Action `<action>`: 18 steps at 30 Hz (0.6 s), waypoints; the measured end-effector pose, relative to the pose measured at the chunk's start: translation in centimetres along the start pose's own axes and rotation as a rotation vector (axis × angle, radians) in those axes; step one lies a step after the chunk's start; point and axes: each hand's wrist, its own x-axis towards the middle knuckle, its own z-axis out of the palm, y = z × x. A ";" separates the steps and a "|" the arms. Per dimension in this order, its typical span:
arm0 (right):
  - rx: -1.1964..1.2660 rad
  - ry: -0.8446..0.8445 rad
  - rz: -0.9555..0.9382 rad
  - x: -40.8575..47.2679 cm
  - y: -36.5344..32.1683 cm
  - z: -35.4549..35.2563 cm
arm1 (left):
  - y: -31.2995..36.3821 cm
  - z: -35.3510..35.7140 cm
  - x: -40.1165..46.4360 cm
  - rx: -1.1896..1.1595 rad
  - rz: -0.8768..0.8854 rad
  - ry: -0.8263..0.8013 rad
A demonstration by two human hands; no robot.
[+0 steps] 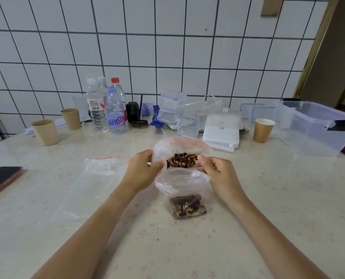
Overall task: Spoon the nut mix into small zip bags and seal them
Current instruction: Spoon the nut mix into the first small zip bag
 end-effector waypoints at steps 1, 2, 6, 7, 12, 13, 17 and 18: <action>0.007 0.018 0.015 0.1 0.1 0.2 | 0.0 0.1 0.1 -0.003 0.017 0.008; 0.015 0.029 0.030 0.1 0.1 0.3 | 0.0 0.1 0.1 -0.010 0.033 0.018; 0.109 0.066 0.134 0.3 0.2 0.6 | -0.2 0.3 0.5 -0.019 0.045 0.051; 0.125 0.072 0.154 0.3 0.1 0.6 | -0.3 0.3 0.6 -0.018 0.040 0.059; 0.194 0.106 0.188 -0.1 -0.4 0.6 | -0.5 0.4 0.9 -0.025 0.043 0.085; 0.219 0.114 0.196 -0.2 -0.5 0.5 | -0.6 0.4 0.9 -0.031 0.041 0.090; 0.296 0.122 0.229 -0.3 -1.0 0.3 | -0.4 0.3 0.8 -0.040 0.029 0.102; 0.302 0.120 0.236 -0.3 -1.0 0.4 | -0.4 0.3 0.8 -0.041 0.034 0.106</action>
